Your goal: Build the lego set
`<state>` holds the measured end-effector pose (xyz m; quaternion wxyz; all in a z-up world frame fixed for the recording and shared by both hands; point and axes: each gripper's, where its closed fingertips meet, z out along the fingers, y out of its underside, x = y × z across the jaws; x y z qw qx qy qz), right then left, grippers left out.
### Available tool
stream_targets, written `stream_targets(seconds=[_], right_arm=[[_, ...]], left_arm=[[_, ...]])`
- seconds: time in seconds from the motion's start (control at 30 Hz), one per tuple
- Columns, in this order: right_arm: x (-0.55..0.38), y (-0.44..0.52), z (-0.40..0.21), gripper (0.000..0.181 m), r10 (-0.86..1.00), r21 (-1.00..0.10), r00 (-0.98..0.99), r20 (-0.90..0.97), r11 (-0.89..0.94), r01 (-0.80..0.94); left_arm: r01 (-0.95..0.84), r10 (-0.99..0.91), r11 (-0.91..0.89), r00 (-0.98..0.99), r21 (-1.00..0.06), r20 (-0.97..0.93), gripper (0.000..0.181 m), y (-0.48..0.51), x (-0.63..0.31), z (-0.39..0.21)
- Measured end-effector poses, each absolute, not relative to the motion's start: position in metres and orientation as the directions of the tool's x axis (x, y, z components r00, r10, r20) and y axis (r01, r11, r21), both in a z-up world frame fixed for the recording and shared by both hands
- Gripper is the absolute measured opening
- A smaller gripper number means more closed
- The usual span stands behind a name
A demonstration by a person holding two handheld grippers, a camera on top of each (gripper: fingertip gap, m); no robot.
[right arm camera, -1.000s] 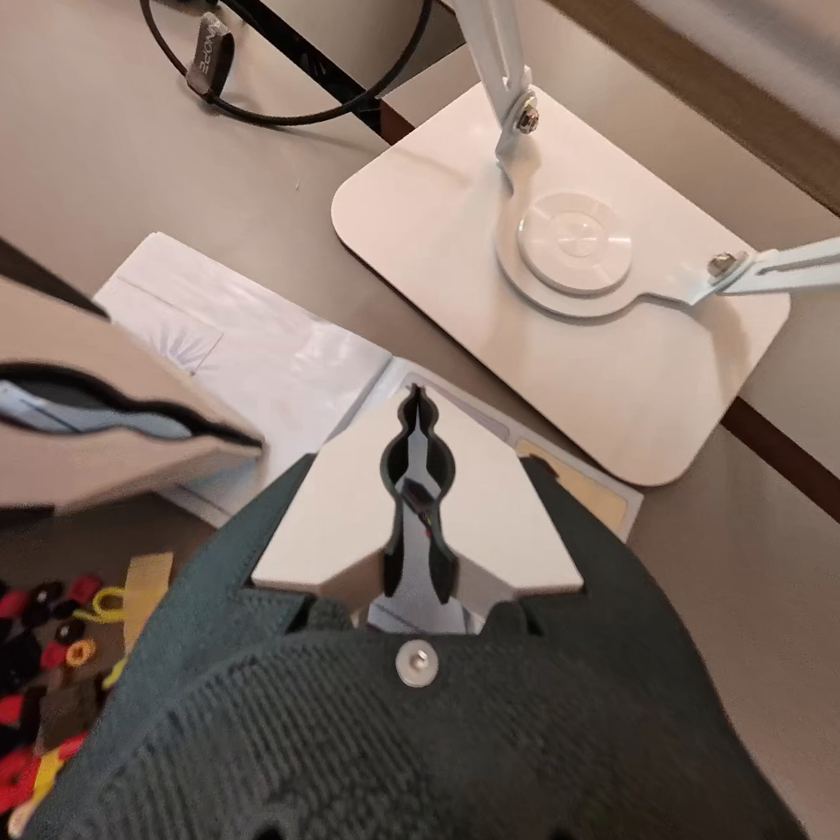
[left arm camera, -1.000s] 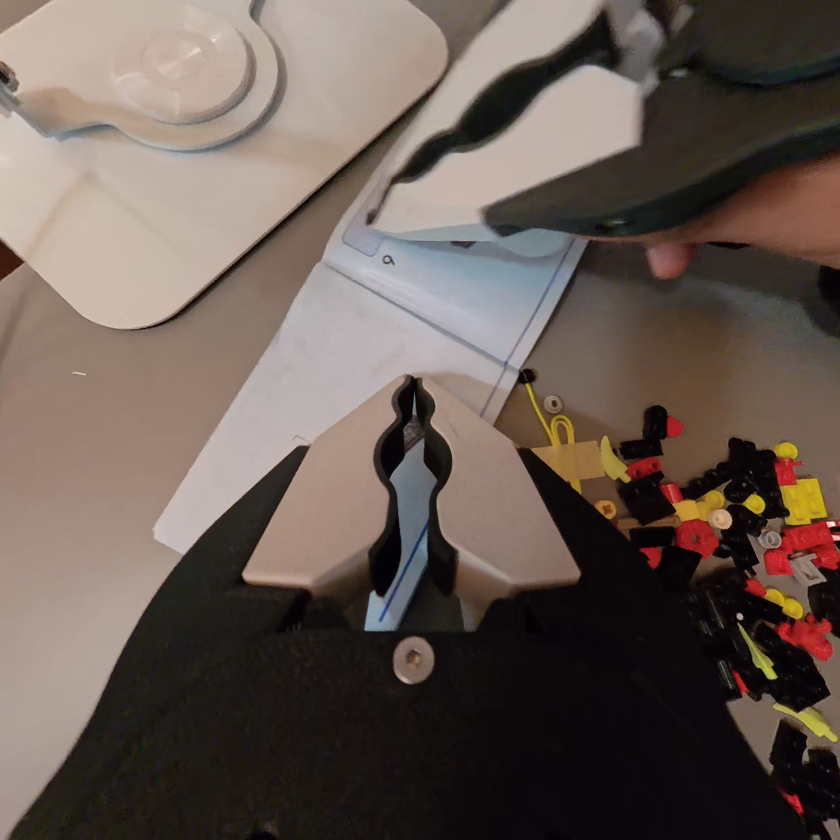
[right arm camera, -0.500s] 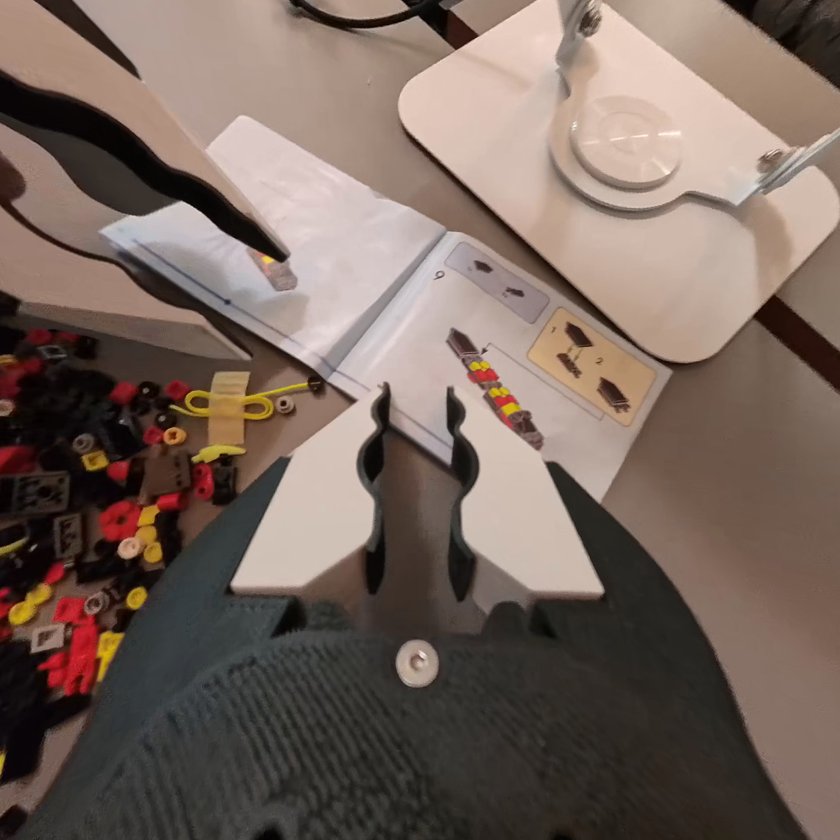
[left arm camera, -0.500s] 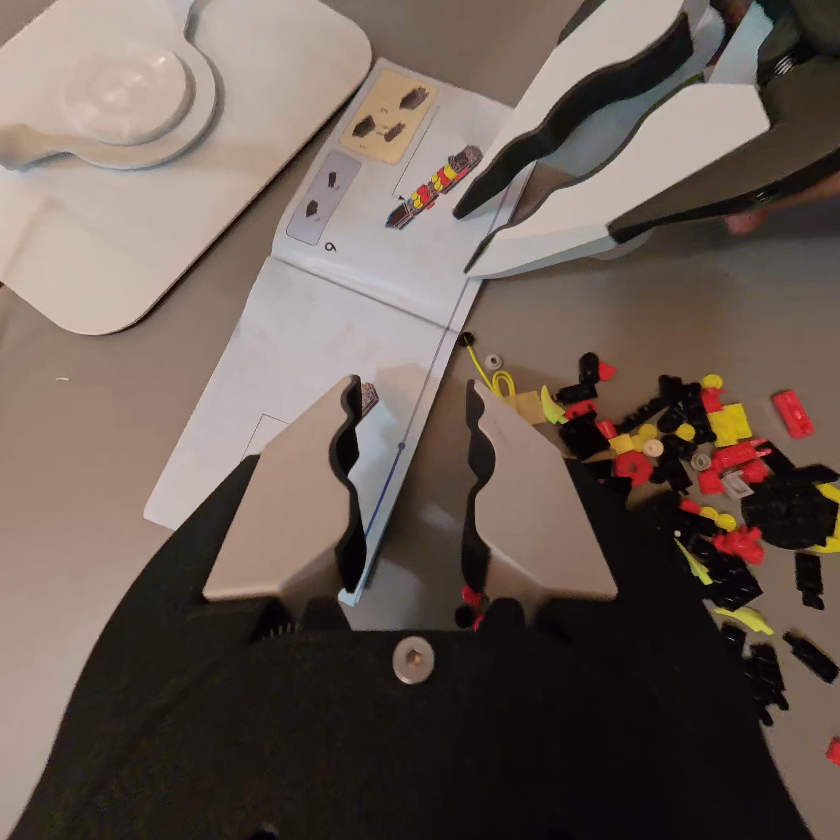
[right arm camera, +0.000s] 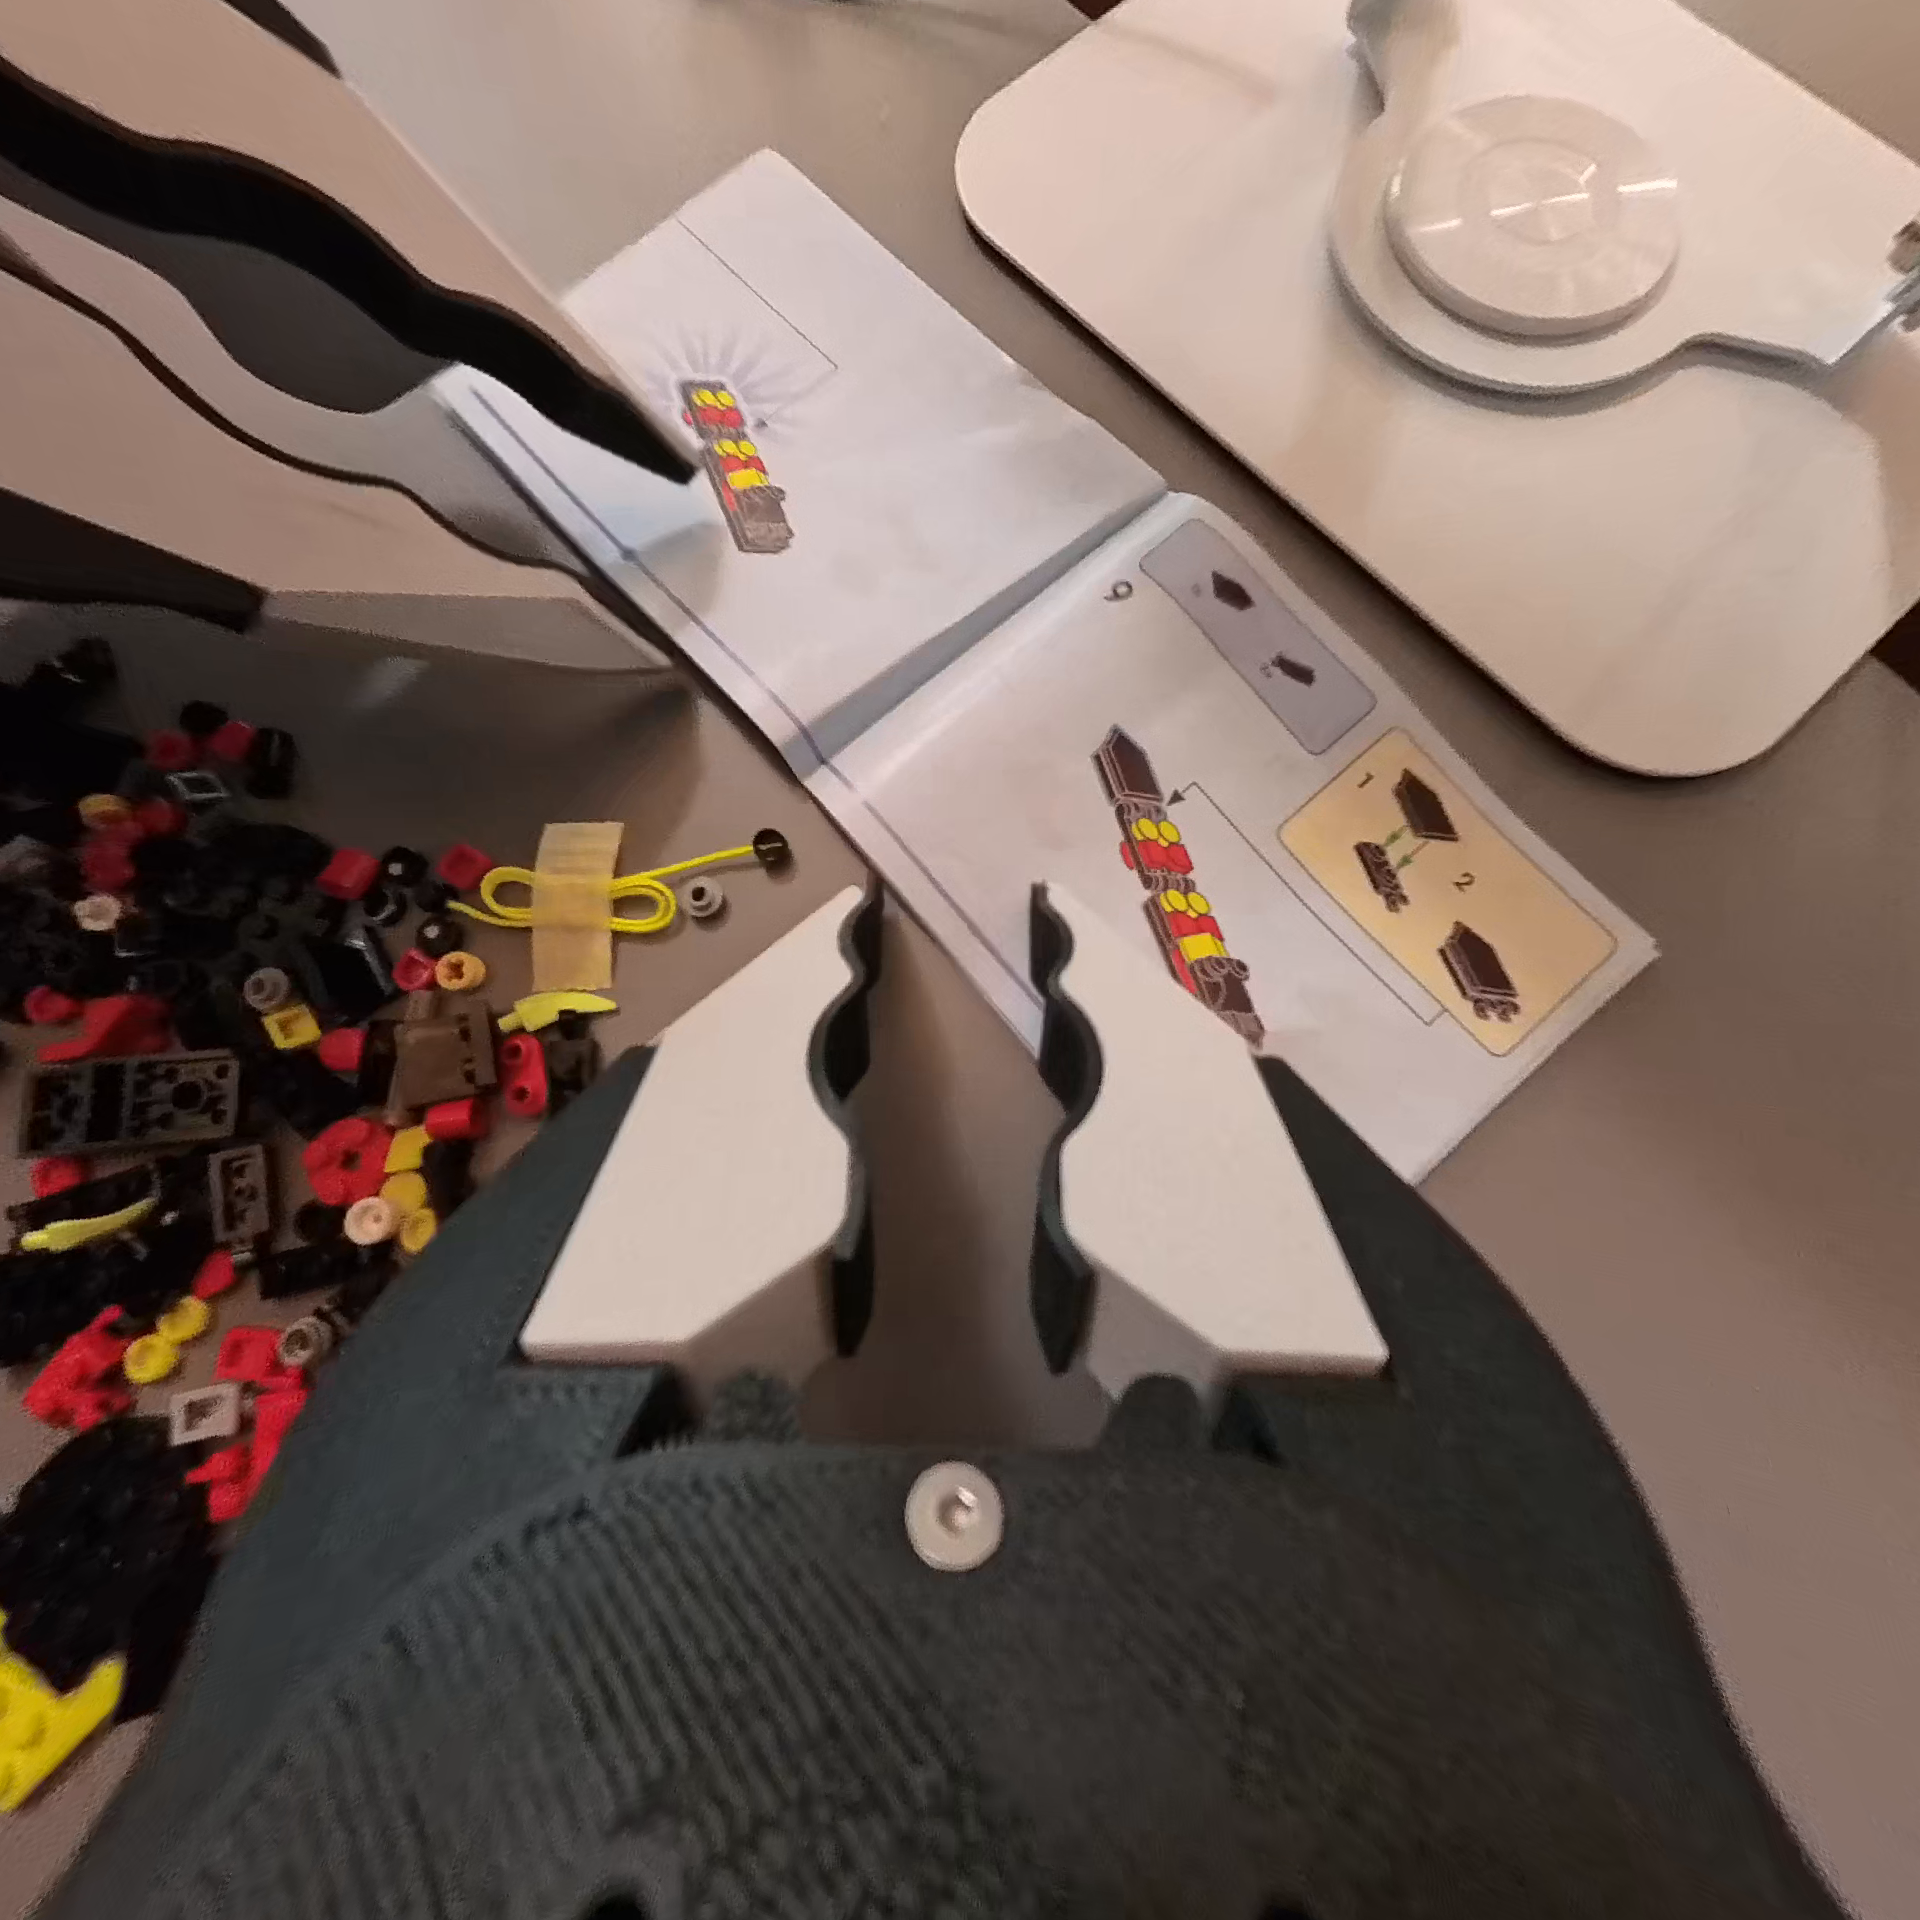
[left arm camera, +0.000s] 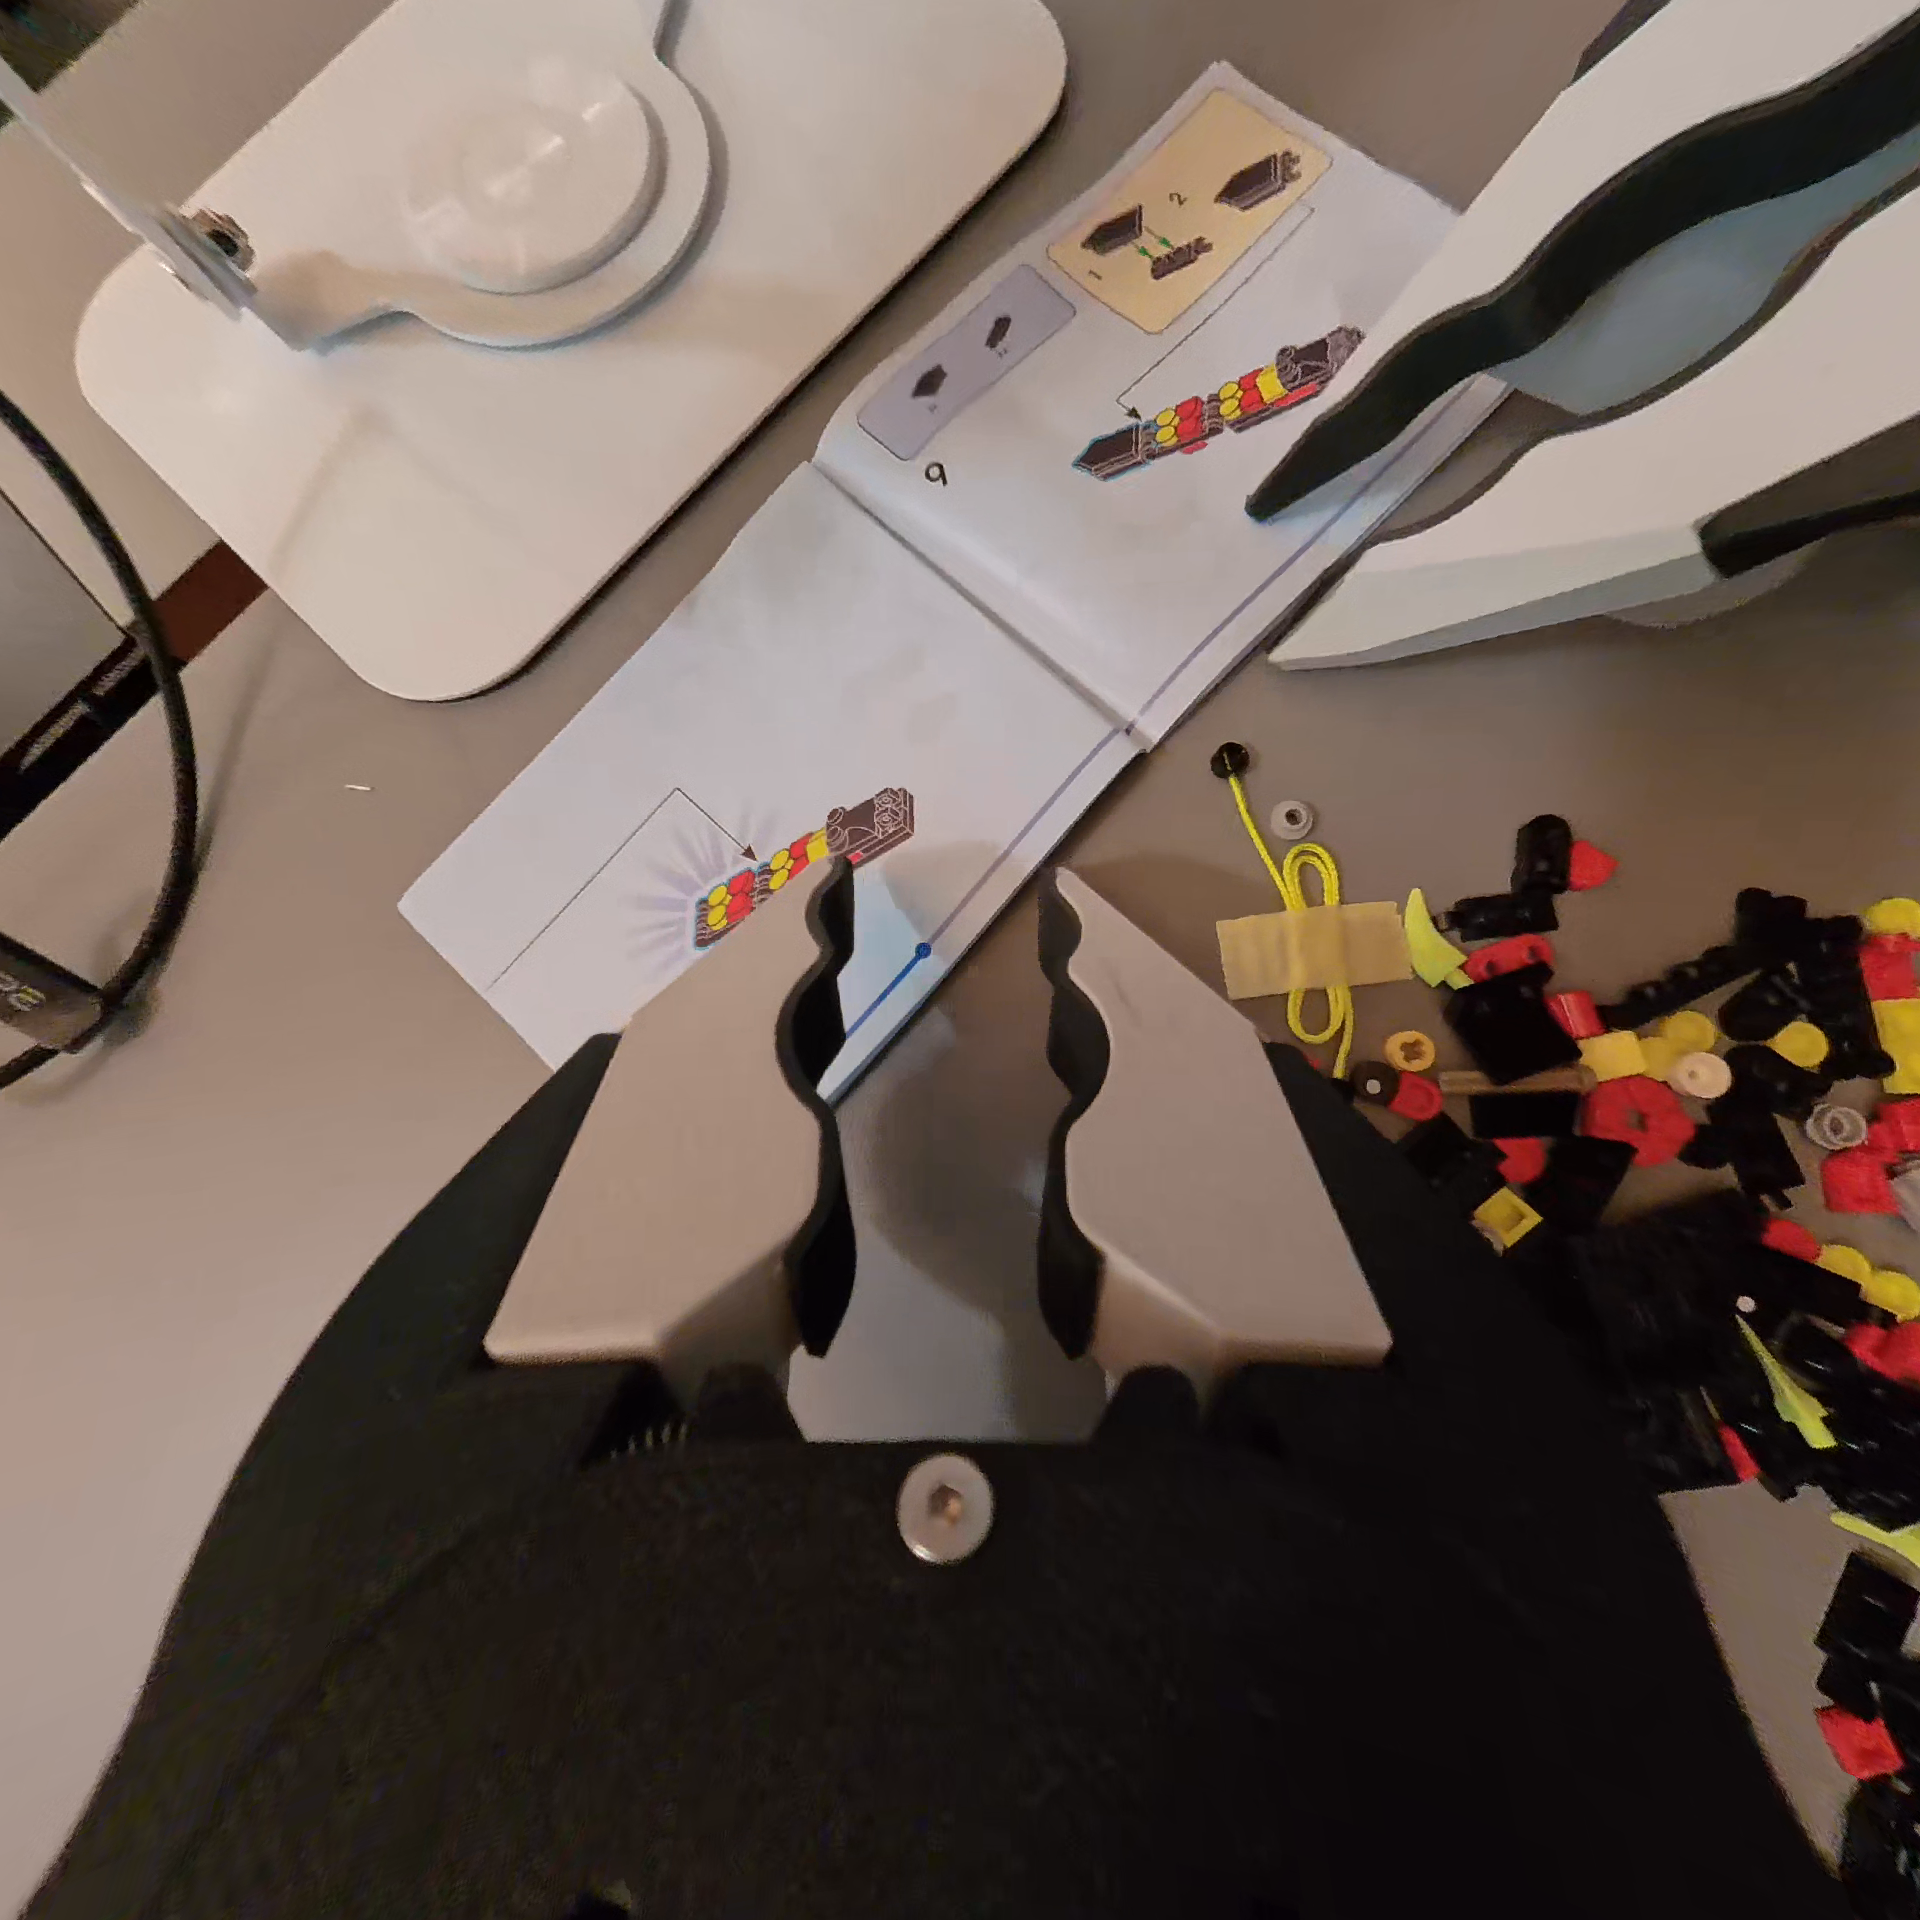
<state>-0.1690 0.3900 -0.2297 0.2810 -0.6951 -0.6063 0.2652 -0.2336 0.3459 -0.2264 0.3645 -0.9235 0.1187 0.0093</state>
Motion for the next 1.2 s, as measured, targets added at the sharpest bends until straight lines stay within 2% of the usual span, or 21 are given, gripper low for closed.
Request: stream_targets(seconds=[0.27,0.53,0.73,0.87,1.0,1.2], right_arm=[[-0.122,0.361,-0.184,0.027,0.989,-0.798,0.143,0.028,-0.064,0.600],[-0.054,0.267,-0.135,0.010,0.978,-0.935,0.177,-0.107,-0.159,0.316],[-0.044,0.220,-0.130,0.011,0.950,-0.923,0.121,-0.289,-0.310,0.228],[-0.046,0.220,-0.136,0.011,0.961,-0.924,0.089,-0.261,-0.276,0.265],[-0.042,0.221,-0.138,0.015,0.960,-0.917,0.055,-0.276,-0.280,0.285],[-0.038,0.226,-0.127,0.015,0.945,-0.918,0.048,-0.324,-0.326,0.225]], left_arm=[[-0.122,-0.234,-0.609,0.972,-0.784,0.030,0.037,0.315,-0.206,-0.188],[-0.039,-0.302,-0.464,0.946,-0.885,0.117,0.052,0.233,-0.144,-0.150],[-0.001,-0.308,-0.471,0.937,-0.882,0.163,0.059,0.191,-0.109,-0.166],[0.040,-0.341,-0.498,0.909,-0.866,0.238,0.059,0.187,-0.102,-0.173],[0.014,-0.315,-0.485,0.930,-0.875,0.189,0.058,0.189,-0.122,-0.179],[0.149,-0.301,-0.488,0.896,-0.860,0.326,0.059,0.190,-0.125,-0.173]])
